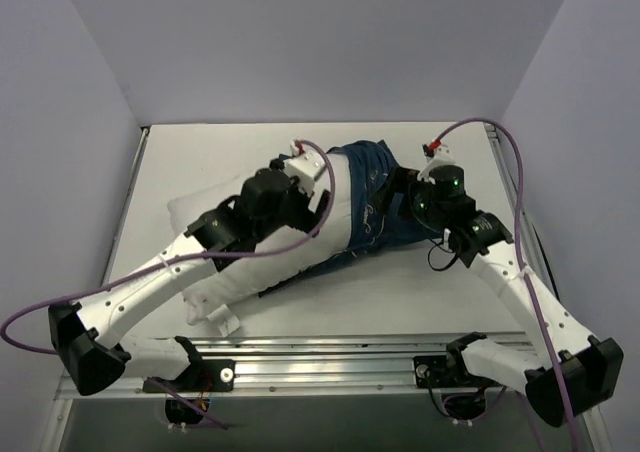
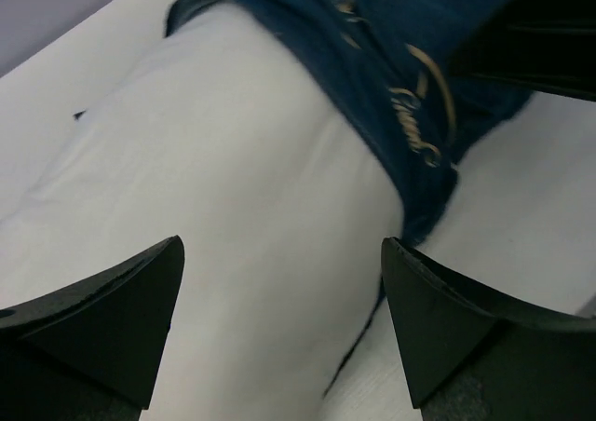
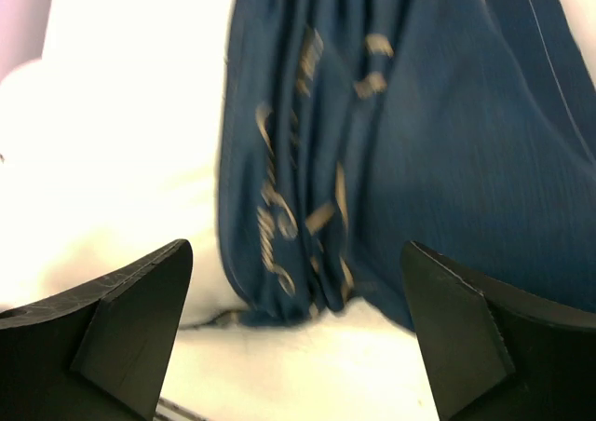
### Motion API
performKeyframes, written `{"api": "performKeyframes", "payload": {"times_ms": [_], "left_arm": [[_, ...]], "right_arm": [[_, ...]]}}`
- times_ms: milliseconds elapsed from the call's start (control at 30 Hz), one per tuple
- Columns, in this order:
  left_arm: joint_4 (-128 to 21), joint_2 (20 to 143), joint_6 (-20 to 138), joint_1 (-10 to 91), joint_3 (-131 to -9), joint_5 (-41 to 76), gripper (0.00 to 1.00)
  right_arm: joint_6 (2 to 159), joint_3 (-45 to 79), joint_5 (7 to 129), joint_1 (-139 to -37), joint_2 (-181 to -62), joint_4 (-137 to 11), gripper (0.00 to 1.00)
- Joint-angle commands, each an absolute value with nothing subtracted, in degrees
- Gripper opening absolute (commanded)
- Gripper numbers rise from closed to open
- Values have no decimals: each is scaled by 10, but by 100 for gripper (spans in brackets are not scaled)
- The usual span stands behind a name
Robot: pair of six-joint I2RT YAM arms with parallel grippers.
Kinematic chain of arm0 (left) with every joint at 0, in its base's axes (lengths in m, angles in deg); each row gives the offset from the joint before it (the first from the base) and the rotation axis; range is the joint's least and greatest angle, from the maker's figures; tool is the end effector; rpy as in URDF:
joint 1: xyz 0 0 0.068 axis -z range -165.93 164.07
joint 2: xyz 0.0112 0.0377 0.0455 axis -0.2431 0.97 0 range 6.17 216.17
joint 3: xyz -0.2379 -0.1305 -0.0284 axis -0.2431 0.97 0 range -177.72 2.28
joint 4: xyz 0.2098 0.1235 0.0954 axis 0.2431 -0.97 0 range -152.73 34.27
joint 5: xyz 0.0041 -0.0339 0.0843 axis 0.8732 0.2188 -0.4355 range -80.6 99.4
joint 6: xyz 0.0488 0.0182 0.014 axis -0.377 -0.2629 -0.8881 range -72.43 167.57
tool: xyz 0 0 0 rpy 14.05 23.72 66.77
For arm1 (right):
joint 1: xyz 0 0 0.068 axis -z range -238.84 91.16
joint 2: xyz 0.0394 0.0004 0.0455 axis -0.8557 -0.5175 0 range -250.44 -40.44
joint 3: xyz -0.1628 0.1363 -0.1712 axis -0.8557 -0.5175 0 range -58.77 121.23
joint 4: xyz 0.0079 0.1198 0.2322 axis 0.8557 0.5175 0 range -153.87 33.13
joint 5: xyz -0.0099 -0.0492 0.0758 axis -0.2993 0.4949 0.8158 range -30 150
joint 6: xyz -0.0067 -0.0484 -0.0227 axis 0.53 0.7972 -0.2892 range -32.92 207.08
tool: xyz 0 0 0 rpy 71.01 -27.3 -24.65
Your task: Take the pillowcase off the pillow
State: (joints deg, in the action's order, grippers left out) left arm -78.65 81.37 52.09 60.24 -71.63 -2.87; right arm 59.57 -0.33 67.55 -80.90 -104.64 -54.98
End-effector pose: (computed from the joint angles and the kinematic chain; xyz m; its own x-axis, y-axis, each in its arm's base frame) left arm 0.2119 -0.2099 0.3787 -0.3279 0.2306 -0.9161 0.5466 0.8373 0.0151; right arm 0.2398 0.1023 0.3586 -0.4343 0.3180 -0.8428 -0.3265 0.8164 0.4763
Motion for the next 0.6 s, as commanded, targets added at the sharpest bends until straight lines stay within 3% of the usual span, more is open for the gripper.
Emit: {"api": "performKeyframes", "payload": {"times_ms": [0, 133, 567], "left_arm": [[-739, 775, 427, 687, -659, -116, 94], [-711, 784, 412, 752, -600, -155, 94], [-587, 906, 424, 754, -549, -188, 94]], "right_arm": [[571, -67, 646, -812, -993, -546, 89], [570, -113, 645, -812, -913, -531, 94], [536, -238, 707, -817, -849, -592, 98]]}}
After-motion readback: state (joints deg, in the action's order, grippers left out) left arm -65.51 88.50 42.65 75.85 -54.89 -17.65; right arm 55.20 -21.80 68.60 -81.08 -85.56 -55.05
